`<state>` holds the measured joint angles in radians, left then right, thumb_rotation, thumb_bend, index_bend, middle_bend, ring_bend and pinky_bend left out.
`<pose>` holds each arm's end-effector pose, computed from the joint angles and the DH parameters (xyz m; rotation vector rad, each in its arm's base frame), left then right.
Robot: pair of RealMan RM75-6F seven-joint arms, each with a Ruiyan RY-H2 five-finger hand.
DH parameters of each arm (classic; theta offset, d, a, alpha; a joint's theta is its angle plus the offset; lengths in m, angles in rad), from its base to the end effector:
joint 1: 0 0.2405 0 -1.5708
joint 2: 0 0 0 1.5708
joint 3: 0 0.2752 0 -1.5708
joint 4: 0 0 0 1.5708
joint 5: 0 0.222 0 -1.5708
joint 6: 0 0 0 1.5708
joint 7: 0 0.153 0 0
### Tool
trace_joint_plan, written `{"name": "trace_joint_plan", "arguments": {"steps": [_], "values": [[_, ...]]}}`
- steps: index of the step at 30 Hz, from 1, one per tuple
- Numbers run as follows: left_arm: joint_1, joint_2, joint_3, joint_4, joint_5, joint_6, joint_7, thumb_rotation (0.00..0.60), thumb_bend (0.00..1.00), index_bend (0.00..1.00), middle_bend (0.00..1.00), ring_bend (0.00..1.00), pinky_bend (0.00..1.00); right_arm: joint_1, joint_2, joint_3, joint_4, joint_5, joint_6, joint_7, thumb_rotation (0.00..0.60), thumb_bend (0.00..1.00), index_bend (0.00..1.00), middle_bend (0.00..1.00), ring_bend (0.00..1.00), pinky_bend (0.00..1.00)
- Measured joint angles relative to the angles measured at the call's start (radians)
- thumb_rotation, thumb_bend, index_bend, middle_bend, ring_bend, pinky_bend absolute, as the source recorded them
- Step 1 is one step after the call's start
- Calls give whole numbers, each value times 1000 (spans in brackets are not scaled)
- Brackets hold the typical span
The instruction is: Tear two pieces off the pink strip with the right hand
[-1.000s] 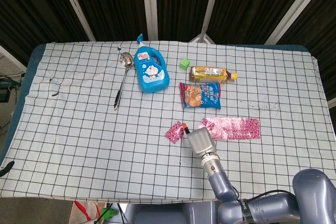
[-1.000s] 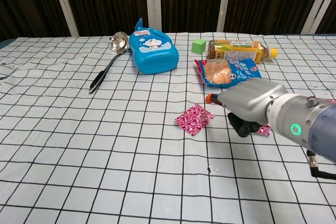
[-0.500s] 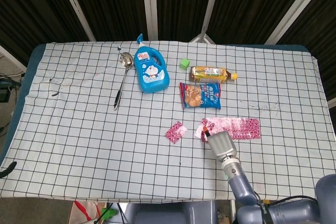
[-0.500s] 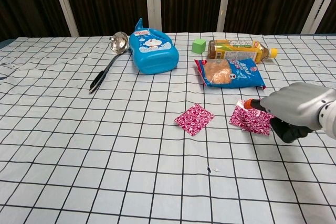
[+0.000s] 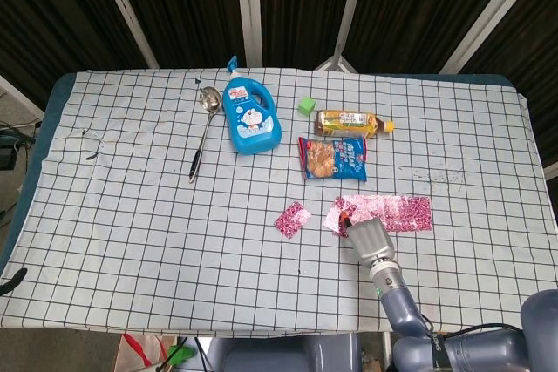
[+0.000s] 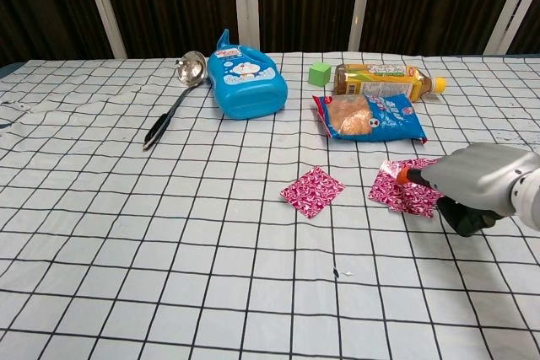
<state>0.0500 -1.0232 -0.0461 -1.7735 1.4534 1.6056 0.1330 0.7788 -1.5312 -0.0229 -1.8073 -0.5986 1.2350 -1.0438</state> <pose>-0.3290 0.1454 0.1921 -1.2355 -0.8663 -0.7887 -0.1887 -0.2911 -0.0409 1.9342 -0.8009 0.2910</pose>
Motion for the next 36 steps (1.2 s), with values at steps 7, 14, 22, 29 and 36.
{"name": "trace_joint_plan", "arguments": {"steps": [7, 14, 22, 29, 36], "values": [[2, 2, -1, 1, 1, 4, -6, 600, 275, 149, 0, 0, 84, 2, -9, 0, 22, 9, -18, 5, 600, 842, 104, 837, 881, 711], [2, 2, 1, 0, 4, 4, -6, 600, 276, 149, 0, 0, 84, -2, -6, -16, 4, -6, -8, -2, 600, 842, 106, 836, 882, 711], [1, 3, 3, 0, 8, 1, -5, 600, 276, 149, 0, 0, 85, -12, -4, -45, -48, -54, 22, -18, 600, 842, 115, 836, 882, 711], [4, 5, 2, 0, 8, 6, -13, 600, 276, 155, 0, 0, 84, -22, -10, -71, -78, -81, 41, -37, 600, 842, 120, 836, 882, 712], [3, 7, 3, 1, 11, 5, -19, 600, 276, 155, 0, 0, 84, -34, -15, -101, -116, -125, 60, -52, 600, 842, 120, 836, 882, 711]]}}
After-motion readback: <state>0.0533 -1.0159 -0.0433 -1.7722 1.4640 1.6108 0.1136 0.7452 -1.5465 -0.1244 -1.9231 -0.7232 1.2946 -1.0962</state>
